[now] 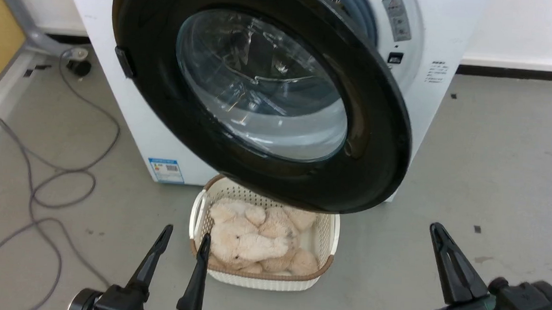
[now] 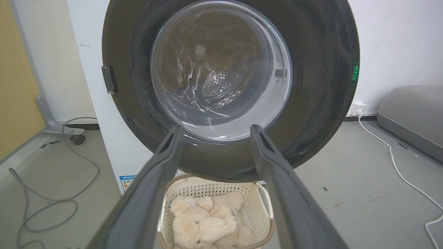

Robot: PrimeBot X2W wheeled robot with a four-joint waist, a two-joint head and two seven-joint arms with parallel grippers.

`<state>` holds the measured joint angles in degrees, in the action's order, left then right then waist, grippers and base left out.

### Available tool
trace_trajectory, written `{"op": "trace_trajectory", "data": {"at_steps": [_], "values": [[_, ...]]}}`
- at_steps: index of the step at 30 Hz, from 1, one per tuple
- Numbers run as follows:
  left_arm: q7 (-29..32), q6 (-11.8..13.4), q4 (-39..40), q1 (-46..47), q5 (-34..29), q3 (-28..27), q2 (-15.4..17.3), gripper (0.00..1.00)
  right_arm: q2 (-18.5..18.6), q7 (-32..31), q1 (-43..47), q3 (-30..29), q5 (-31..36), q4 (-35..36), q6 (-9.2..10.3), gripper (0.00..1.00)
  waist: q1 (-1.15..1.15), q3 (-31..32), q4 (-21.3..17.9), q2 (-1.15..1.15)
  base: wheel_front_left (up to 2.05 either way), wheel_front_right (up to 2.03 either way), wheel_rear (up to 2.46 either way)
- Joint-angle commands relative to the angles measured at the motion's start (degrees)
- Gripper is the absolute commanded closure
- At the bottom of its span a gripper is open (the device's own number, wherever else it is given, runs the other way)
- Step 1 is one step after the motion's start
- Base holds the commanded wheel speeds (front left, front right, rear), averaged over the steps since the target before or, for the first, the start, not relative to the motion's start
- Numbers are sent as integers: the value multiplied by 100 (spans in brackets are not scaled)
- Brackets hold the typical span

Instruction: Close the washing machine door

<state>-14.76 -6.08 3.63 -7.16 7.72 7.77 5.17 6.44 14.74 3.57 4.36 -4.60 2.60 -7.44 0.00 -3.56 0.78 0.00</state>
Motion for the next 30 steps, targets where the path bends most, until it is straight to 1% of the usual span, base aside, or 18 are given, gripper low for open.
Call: {"op": "trace_trajectory", "data": {"at_steps": [1,7,12,19,28,30], "values": [[-23,-24,45,121,-26,-18,-49,0,172,26,-186,131,-49,16,-5,100,0,-135,97,0,0,0,0],[-24,-57,74,316,-63,43,-165,0,999,26,-872,876,-205,-302,-5,100,0,-478,295,0,0,0,0],[-24,-65,55,451,-101,126,-206,0,1511,17,-1664,1268,-576,-712,-5,100,0,-755,438,0,0,0,0],[-24,-15,97,706,-99,269,-225,0,2010,-60,-2736,1435,-1097,-1181,-5,100,0,-1184,632,0,0,0,0],[-24,245,208,1064,42,602,-228,0,2462,-214,-3815,1426,-1609,-1638,-5,100,0,-1747,831,0,0,0,0],[-24,274,212,1109,48,627,-228,0,2519,-238,-3933,1419,-1657,-1688,-5,100,0,-1810,861,0,0,0,0]]}}
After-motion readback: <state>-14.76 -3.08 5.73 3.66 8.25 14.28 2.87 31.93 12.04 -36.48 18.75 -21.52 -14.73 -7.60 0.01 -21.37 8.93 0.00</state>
